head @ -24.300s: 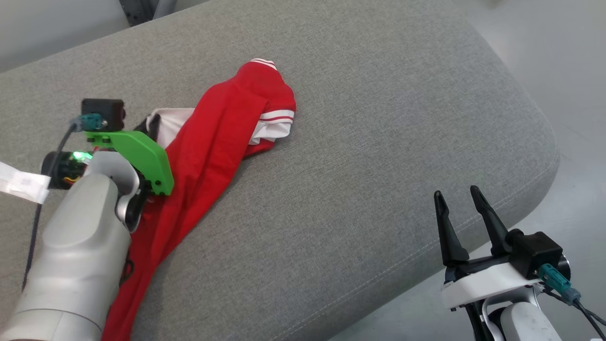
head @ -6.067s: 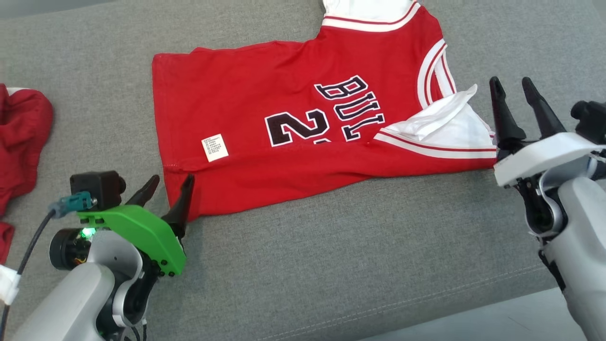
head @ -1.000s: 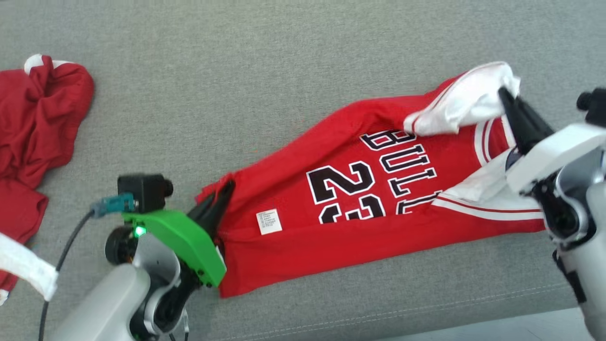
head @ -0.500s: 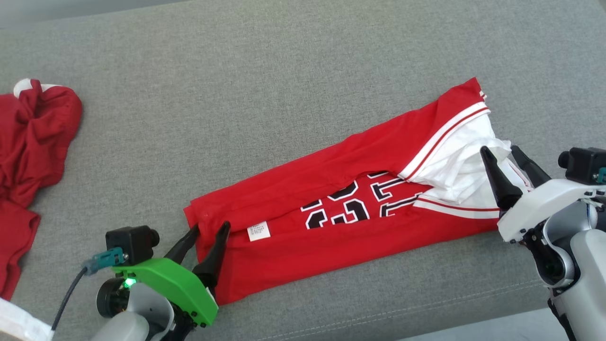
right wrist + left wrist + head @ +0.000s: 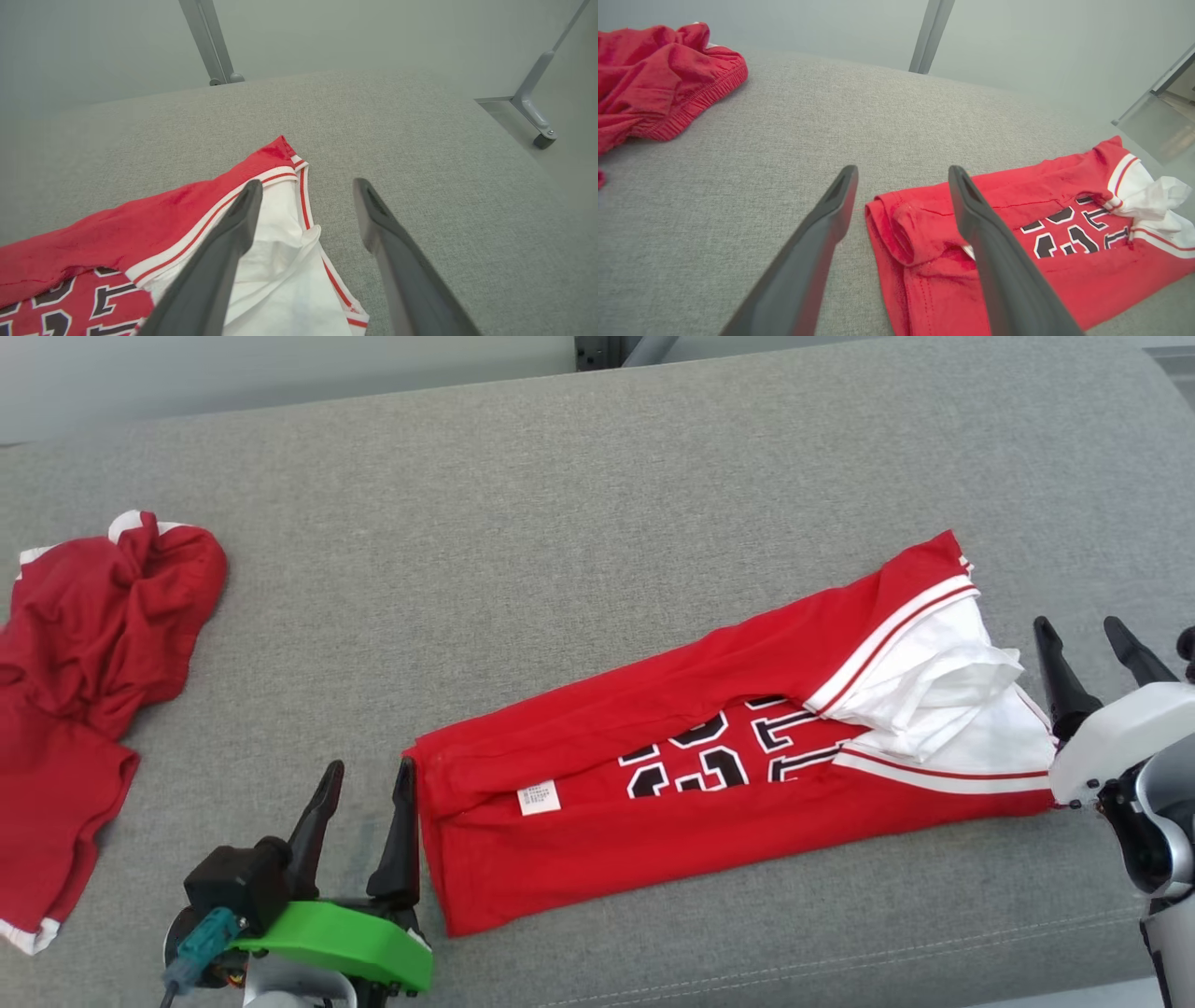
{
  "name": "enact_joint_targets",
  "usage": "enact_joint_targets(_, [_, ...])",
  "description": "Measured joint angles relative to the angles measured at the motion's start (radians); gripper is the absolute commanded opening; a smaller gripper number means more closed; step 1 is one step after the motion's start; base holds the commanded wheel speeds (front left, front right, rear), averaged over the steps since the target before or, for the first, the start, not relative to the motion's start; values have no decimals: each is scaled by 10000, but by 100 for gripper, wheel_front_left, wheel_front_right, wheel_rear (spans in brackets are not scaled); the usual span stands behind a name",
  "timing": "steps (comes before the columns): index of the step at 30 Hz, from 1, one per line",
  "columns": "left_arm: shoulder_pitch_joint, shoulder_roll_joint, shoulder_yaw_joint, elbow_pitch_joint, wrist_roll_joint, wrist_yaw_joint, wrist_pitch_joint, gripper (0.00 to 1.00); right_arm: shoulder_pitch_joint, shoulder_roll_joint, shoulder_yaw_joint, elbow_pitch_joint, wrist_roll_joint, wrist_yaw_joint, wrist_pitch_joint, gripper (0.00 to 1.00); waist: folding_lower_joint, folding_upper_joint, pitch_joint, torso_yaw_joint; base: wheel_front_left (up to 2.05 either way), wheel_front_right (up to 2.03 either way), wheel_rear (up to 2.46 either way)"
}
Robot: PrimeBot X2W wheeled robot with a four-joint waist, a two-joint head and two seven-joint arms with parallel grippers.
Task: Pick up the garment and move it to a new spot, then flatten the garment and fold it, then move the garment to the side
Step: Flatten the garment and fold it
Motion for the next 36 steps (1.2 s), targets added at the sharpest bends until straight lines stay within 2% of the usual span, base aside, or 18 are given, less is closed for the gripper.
enact_joint_targets(4, [237, -708, 663, 13, 1032, -136, -38, 100, -381, 276, -219, 627, -840, 2, 518, 100, 0, 0, 65, 264, 0, 0, 0])
enact_joint_targets(8, [547, -1436, 1131, 334, 1442, -658, -40, 100, -732, 332, -391, 1616, -1588, 4, 598, 100, 0, 0, 168, 572, 0, 0, 0])
enact_joint_targets(12, [636, -1906, 1574, 717, 1841, -1143, -40, 100, -899, 288, -842, 2568, -2280, 6, 591, 100, 0, 0, 279, 902, 0, 0, 0])
enact_joint_targets(19, [830, -2545, 2667, 928, 2746, -1810, -40, 100, -1176, 368, -1156, 3779, -2512, 4, 646, 100, 0, 0, 587, 1316, 0, 0, 0])
enact_joint_targets(23, [890, -2918, 3124, 1043, 3177, -2174, -42, 100, -1244, 322, -876, 4125, -1925, -10, 815, 100, 0, 0, 631, 1431, 0, 0, 0])
enact_joint_targets(24, [918, -2989, 3204, 1078, 3264, -2266, -42, 100, -1246, 291, -744, 4163, -1758, -12, 849, 49, 0, 0, 616, 1445, 0, 0, 0])
enact_joint_targets(26, [984, -3114, 3390, 1198, 3473, -2435, -42, 100, -1264, 330, -673, 4268, -1177, -12, 909, 0, 0, 0, 560, 1449, 0, 0, 0])
enact_joint_targets(31, [1081, -3346, 3751, 1471, 3770, -2778, -42, 100, -1273, 351, -431, 4405, -63, -6, 1022, 0, 0, 0, 376, 1429, 0, 0, 0])
enact_joint_targets(36, [1213, -3501, 4080, 1664, 4046, -3005, -42, 100, -1244, 132, -637, 4681, 481, 8, 903, 0, 0, 0, 93, 1367, 0, 0, 0])
